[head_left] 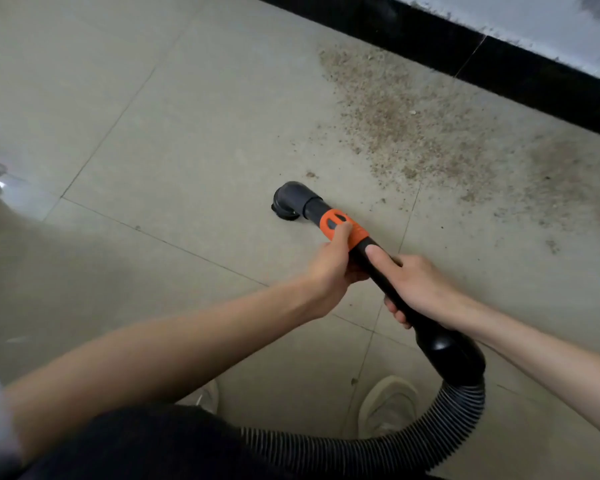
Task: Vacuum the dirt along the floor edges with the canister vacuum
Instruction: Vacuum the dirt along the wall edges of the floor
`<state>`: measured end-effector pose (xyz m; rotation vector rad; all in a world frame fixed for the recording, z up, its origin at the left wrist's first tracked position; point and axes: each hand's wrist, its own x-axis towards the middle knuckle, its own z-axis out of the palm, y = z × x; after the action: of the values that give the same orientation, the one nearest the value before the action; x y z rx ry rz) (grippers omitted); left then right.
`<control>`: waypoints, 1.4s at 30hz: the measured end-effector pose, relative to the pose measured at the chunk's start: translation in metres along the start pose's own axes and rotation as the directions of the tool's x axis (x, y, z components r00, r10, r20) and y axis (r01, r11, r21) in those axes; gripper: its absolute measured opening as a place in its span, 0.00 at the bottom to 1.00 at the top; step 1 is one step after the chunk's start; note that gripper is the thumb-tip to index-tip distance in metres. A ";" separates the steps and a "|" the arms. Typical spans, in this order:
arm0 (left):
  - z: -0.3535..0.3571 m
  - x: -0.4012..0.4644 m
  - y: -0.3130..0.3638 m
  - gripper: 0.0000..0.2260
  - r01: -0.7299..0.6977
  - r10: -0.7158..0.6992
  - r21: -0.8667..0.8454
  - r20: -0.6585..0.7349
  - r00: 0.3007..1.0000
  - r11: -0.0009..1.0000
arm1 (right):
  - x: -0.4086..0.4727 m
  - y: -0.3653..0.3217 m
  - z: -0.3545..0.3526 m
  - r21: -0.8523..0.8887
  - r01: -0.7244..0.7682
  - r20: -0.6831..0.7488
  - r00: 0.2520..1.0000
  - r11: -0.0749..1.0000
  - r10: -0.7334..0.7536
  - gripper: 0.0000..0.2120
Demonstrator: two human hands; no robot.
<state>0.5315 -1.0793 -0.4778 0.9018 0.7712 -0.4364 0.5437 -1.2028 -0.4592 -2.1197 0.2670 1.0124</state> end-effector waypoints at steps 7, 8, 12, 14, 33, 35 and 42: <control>-0.011 0.027 0.047 0.14 -0.140 0.141 0.017 -0.173 0.975 0.990 | 0.042 -0.044 0.020 0.109 0.108 0.033 0.993 0.988 -0.113 0.24; -0.019 0.024 0.045 0.15 -0.145 0.144 0.013 -0.198 0.970 0.989 | 0.043 -0.046 0.026 0.115 0.101 0.099 0.989 0.988 -0.112 0.25; -0.043 0.009 0.025 0.17 -0.091 0.102 0.068 -0.171 0.980 0.993 | 0.037 -0.034 0.035 0.038 0.091 0.206 0.974 0.995 -0.097 0.25; -0.040 0.011 0.035 0.16 -0.060 0.076 0.098 -0.165 0.983 0.993 | 0.040 -0.035 0.028 0.038 0.123 0.125 0.984 0.992 -0.127 0.24; -0.027 0.050 0.065 0.16 -0.090 0.110 0.175 -0.106 0.988 0.980 | 0.058 -0.041 0.036 0.064 0.127 -0.090 0.989 0.990 -0.121 0.25; -0.023 0.044 0.052 0.16 -0.079 0.096 0.172 -0.094 0.991 0.982 | 0.048 -0.030 0.033 0.086 0.098 -0.061 0.994 0.991 -0.093 0.25; -0.004 0.029 0.018 0.15 -0.019 0.013 0.179 0.036 0.999 0.984 | 0.013 0.009 0.017 0.184 0.020 -0.055 0.998 0.983 -0.010 0.24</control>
<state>0.5605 -1.0667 -0.4914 1.0647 0.6999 -0.5123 0.5382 -1.1953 -0.4808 -1.9792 0.3572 0.8878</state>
